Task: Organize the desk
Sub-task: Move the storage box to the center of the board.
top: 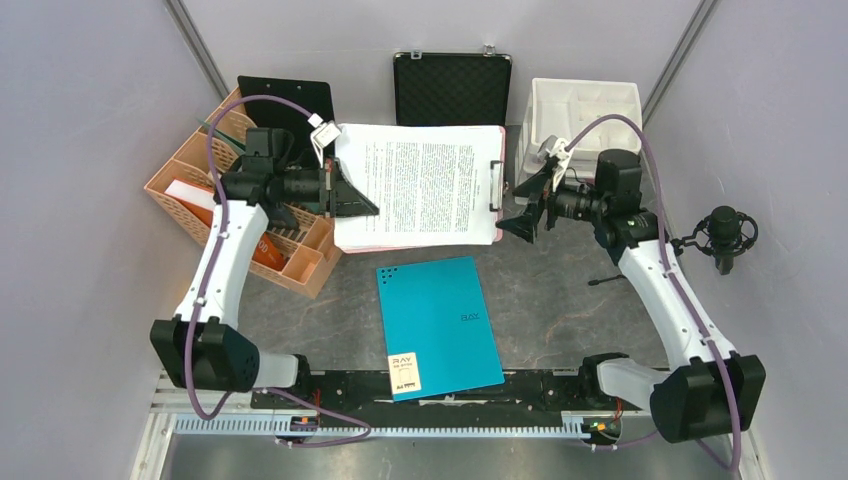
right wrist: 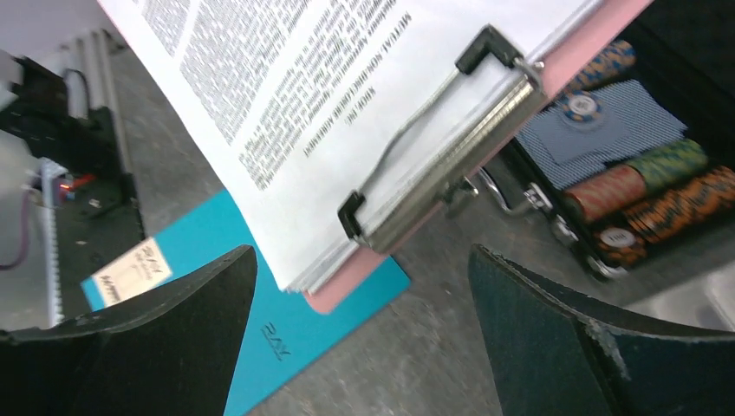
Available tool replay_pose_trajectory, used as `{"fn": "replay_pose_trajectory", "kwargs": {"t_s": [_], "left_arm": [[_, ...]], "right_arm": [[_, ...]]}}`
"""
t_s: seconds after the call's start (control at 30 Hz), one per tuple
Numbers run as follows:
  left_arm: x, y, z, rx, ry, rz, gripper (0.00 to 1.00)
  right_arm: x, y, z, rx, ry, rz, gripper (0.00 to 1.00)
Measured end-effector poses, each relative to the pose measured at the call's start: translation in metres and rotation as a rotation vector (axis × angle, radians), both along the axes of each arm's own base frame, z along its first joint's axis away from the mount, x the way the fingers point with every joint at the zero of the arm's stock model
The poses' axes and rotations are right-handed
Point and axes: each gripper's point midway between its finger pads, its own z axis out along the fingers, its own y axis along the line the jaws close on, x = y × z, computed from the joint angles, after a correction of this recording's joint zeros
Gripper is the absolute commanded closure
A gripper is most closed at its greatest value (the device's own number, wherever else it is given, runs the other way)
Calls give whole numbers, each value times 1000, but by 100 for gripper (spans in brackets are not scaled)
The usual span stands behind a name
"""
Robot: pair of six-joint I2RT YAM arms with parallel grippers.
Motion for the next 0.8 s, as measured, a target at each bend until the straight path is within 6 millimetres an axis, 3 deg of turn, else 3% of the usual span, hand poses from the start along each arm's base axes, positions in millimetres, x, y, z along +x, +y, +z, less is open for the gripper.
{"fn": "replay_pose_trajectory", "kwargs": {"t_s": [0.23, 0.6, 0.8], "left_arm": [[-12, -4, -2, -83, 4, 6, 98], [-23, -8, 13, -167, -72, -31, 98], [-26, -8, 0, -172, -55, -41, 98]], "right_arm": [[-8, 19, 19, 163, 59, 97, 2], [-8, 24, 6, 227, 159, 135, 9], [-10, 28, 21, 291, 165, 174, 15]]}}
